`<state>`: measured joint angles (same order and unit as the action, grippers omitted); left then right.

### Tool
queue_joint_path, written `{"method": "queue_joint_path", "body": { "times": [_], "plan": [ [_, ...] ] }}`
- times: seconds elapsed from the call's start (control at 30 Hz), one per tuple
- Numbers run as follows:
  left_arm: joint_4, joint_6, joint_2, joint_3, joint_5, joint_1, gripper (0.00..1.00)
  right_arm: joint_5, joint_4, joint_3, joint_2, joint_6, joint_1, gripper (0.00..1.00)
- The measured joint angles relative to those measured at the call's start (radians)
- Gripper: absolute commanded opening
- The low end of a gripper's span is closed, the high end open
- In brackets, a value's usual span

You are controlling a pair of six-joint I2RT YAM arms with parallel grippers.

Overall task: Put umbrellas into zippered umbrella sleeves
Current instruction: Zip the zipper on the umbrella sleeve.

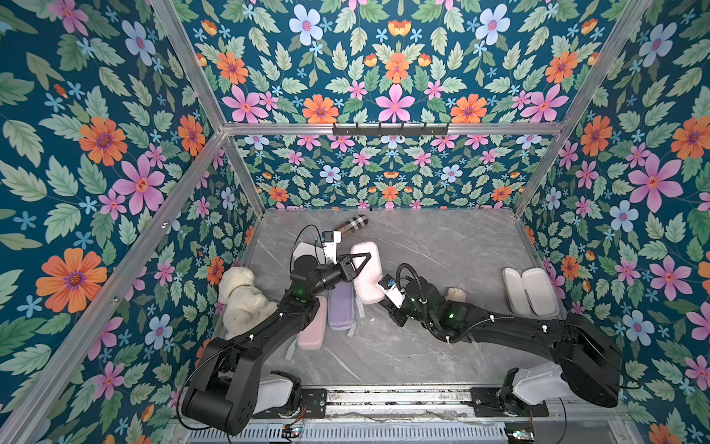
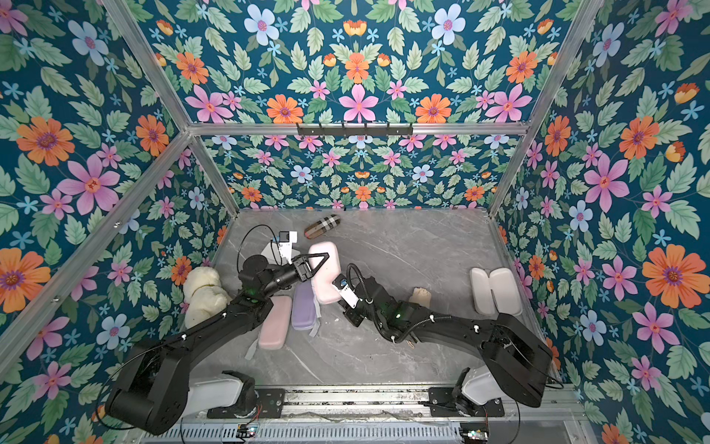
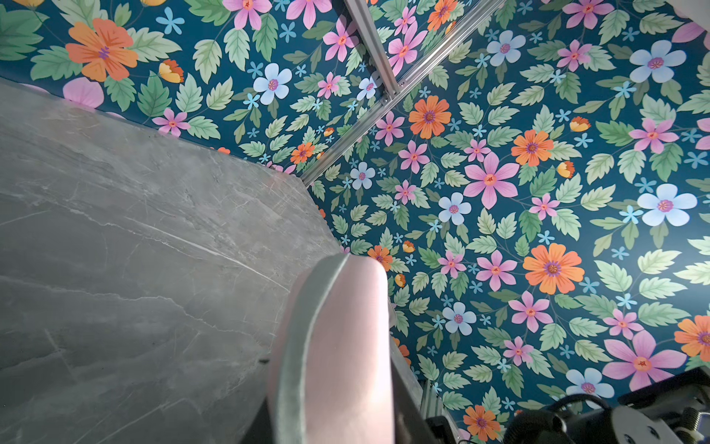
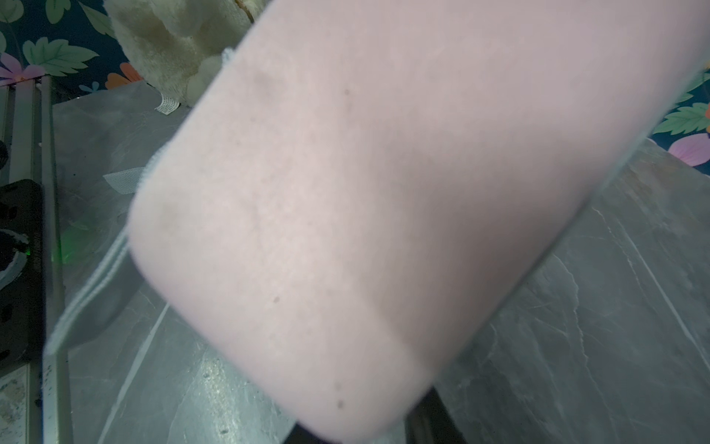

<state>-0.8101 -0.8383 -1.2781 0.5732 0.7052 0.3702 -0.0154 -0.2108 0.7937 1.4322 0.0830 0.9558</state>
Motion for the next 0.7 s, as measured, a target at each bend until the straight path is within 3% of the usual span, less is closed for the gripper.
{"method": "queue_joint_path", "body": {
  "times": [0.37,0.57,0.7],
  "plan": [
    [-0.031,-0.023,-0.023,-0.01,0.005,0.006,0.0,-0.056,-0.003,-0.032,-0.033,0.08,0.019,0.0],
    [-0.011,-0.023,-0.03,-0.014,0.045,0.01,0.0,-0.091,-0.014,-0.069,-0.05,0.163,0.079,0.0],
    [-0.031,-0.034,-0.015,-0.038,0.004,0.01,0.0,-0.073,-0.018,-0.069,-0.049,0.154,0.111,0.0]
  ]
}}
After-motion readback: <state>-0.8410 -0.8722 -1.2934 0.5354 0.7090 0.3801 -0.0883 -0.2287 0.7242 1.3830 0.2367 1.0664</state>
